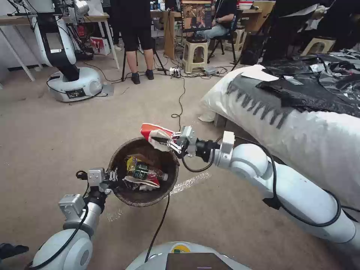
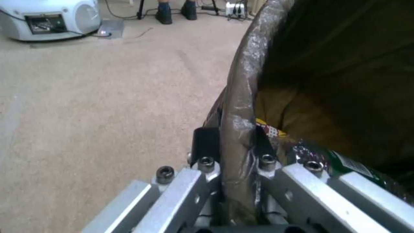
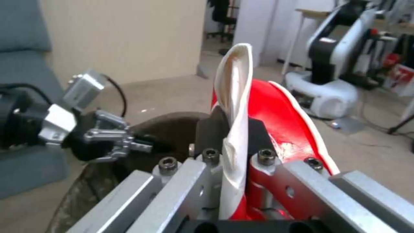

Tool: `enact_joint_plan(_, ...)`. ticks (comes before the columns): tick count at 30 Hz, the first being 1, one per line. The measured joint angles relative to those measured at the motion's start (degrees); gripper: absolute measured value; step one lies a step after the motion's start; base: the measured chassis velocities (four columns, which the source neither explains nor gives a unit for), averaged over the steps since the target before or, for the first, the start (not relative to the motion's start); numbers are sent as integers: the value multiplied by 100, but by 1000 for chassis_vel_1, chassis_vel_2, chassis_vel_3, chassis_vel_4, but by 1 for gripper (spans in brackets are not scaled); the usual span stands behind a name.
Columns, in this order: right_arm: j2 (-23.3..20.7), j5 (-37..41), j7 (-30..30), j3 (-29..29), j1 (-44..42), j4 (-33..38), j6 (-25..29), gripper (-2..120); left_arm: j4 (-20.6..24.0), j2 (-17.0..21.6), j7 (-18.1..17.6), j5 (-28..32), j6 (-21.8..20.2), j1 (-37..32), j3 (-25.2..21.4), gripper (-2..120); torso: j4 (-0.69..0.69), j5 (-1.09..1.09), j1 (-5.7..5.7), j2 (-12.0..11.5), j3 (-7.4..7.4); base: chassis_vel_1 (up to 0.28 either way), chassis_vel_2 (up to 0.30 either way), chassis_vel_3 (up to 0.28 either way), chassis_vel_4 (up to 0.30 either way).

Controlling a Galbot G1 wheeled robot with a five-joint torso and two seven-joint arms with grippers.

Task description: Pick up the trash bin, then pick up the garbage from the floor and place it into the trash bin.

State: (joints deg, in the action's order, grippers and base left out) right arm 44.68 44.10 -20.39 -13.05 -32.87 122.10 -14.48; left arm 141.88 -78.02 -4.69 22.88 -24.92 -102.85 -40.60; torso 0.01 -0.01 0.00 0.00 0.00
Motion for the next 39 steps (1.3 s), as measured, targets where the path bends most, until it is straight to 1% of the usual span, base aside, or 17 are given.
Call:
enact_joint_plan(9,171,-173,1,-712,307,-124,-18,0,30,5,-2,-8,-67,-21,4,0,0,0,0,0,0,0,0,0,0)
enact_joint_plan(14,172,-243,21,-848,324,-124,-64,0,42,5,-2,-9,-71,-28,5,0,-1,0,0,0,0,0,0,0,0)
enact_joint_plan(17,179,-287,200,-937,328,-114,-130,14,55,5,-3,-8,-72,-30,6,0,-1,0,0,0,0,0,0,0,0)
enact_joint_plan(18,179,-287,200,-937,328,-114,-130,14,55,5,-3,-8,-72,-30,6,0,-1,0,0,0,0,0,0,0,0)
enact_joint_plan(20,179,-289,258,-954,329,-104,-136,22,61,5,-3,-8,-72,-32,6,0,-1,0,0,0,0,0,0,0,0)
enact_joint_plan(22,178,-290,268,-966,334,-100,-138,33,70,9,-3,-6,-72,-35,6,0,-1,0,0,0,0,0,0,0,0)
enact_joint_plan(23,178,-290,268,-966,334,-100,-138,33,70,9,-3,-6,-72,-35,6,0,-1,0,0,0,0,0,0,0,0)
enact_joint_plan(24,178,-290,269,-971,339,-98,-139,36,74,9,-2,-5,-72,-36,6,0,-1,0,0,0,0,0,0,0,0)
enact_joint_plan(26,190,-290,274,-983,353,-94,-140,46,82,9,-2,-4,-72,-36,6,0,-1,0,0,0,0,0,0,0,0)
enact_joint_plan(27,190,-290,274,-983,353,-94,-140,46,82,9,-2,-4,-72,-36,6,0,-1,0,0,0,0,0,0,0,0)
enact_joint_plan(31,214,-289,286,-994,356,-73,-140,65,85,6,-1,-3,-72,-37,2,0,-1,1,0,0,0,0,0,0,0)
enact_joint_plan(32,214,-289,286,-994,356,-73,-140,65,85,6,-1,-3,-72,-37,2,0,-1,1,0,0,0,0,0,0,0)
enact_joint_plan(35,219,-289,294,-994,351,-51,-139,79,85,4,0,-2,-72,-36,0,0,-1,0,0,0,0,0,0,0,0)
enact_joint_plan(36,220,-288,297,-994,348,-45,-139,82,85,3,0,-2,-72,-35,1,0,0,1,0,0,0,0,0,0,0)
enact_joint_plan(37,220,-288,297,-994,348,-45,-139,82,85,3,0,-2,-72,-35,1,0,0,1,0,0,0,0,0,0,0)
enact_joint_plan(39,221,-284,314,-984,338,-18,-135,92,85,2,2,-2,-70,-32,-2,0,-1,0,0,0,0,0,0,0,0)
